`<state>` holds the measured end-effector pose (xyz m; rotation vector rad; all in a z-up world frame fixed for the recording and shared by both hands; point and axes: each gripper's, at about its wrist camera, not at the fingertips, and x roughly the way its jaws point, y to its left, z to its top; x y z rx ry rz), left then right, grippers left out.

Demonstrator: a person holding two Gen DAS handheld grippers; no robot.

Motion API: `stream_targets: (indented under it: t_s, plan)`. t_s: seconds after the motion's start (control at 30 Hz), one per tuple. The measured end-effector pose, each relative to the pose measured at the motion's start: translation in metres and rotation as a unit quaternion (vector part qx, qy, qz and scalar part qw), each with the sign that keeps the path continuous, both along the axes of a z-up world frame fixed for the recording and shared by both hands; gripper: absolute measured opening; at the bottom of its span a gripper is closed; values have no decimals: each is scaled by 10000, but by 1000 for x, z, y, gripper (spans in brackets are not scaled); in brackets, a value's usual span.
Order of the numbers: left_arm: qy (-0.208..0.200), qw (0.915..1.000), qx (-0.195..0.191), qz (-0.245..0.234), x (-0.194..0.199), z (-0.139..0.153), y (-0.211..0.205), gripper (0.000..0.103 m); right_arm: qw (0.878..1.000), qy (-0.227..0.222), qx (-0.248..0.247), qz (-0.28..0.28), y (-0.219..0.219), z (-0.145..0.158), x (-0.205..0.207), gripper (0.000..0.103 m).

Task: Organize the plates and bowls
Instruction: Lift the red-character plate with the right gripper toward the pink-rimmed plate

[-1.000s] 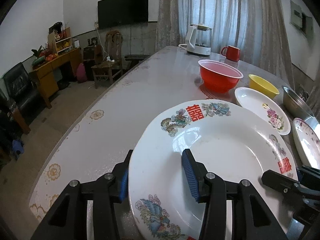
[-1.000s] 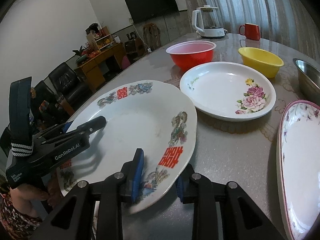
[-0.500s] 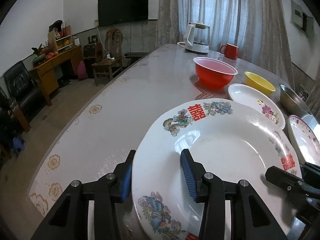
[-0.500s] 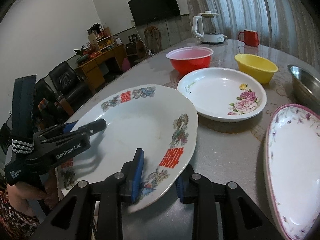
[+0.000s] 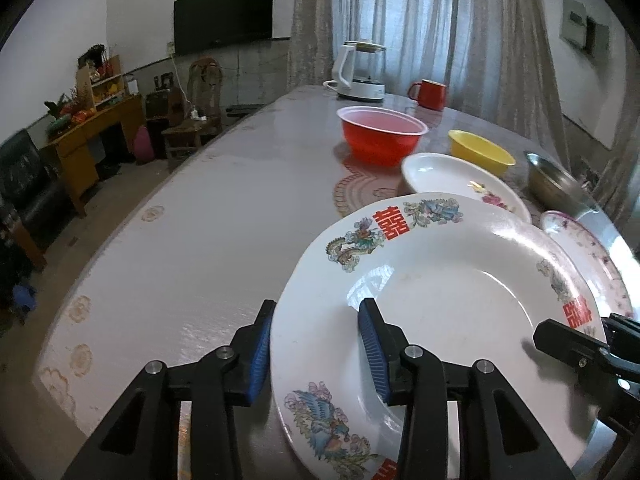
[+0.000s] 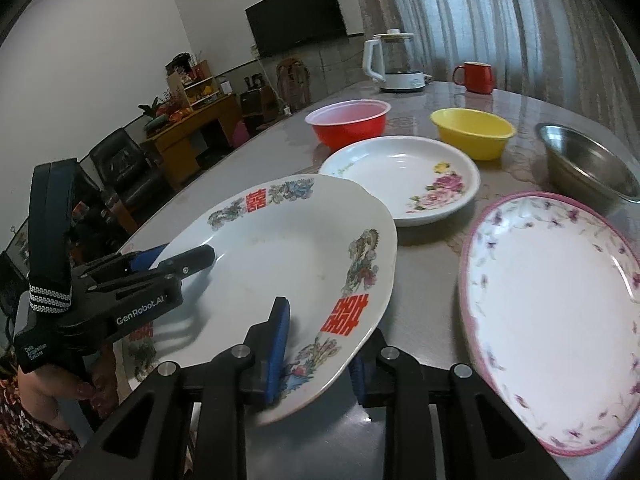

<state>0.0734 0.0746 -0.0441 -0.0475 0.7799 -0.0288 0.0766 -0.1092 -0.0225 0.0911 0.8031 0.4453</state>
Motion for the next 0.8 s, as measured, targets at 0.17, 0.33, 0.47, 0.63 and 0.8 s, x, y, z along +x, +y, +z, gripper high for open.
stream_targets:
  t_s: [0.17,0.33,0.47,0.63,0.8]
  plan:
    - [-10,9998,-33,-202,-2,0,-21,41,9997,-148,-114,-126,-17,6,-10,25]
    - [-65,9990,-94,-435,-5,2,-44,40,9990,-214,-161,-348,-40,10,-20,24]
    - [-139,9981,-153,-587,-6,5,-61,40,9982,-319,-196,-466,-58,14,-26,23]
    - [-235,9967,-131,-767,-7,14,-79,40,9973,-375,-106,-620,-78,21,-33,22]
    - [-296,9944,-113,-1007,-1,24,-104,40,9953,-457,-29,-855,-100,29,-41,22]
